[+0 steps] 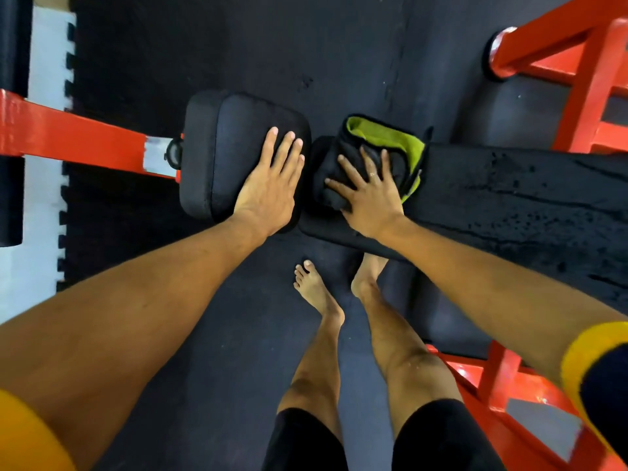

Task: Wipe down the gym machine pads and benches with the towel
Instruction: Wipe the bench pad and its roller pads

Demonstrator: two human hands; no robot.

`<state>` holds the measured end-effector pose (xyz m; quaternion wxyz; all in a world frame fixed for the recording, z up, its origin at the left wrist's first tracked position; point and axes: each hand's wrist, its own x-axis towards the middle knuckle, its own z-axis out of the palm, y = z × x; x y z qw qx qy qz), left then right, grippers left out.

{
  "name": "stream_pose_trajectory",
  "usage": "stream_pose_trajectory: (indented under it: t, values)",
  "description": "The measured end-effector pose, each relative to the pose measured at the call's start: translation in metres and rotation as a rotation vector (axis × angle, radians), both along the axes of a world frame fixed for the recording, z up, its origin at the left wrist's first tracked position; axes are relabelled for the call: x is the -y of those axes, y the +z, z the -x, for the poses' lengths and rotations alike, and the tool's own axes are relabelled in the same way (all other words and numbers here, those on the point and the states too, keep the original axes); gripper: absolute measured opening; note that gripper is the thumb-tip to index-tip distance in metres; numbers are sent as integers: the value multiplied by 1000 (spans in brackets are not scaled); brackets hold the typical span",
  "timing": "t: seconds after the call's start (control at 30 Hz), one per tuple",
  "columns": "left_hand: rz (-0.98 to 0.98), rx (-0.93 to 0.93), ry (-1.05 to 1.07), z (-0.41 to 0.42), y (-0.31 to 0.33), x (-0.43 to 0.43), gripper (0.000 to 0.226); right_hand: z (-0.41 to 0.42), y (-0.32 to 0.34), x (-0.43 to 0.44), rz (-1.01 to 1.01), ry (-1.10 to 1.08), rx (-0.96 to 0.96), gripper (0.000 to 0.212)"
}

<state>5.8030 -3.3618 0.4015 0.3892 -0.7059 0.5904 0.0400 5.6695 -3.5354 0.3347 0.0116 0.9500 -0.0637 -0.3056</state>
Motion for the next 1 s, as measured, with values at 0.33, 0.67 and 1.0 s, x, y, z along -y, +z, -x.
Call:
stream_pose_trajectory:
  t: [0.33,0.67,1.0]
  values:
    - [30,-47,107,6,-2,8,66,-15,-21,-30,-90,281,-61,64]
    - [16,-131,173,6,0,18,61,-33,-3,42,51,-141,-7,78]
    - [-25,-141,58,-28,4,40,63,-57,-26,25,-34,67,-47,68]
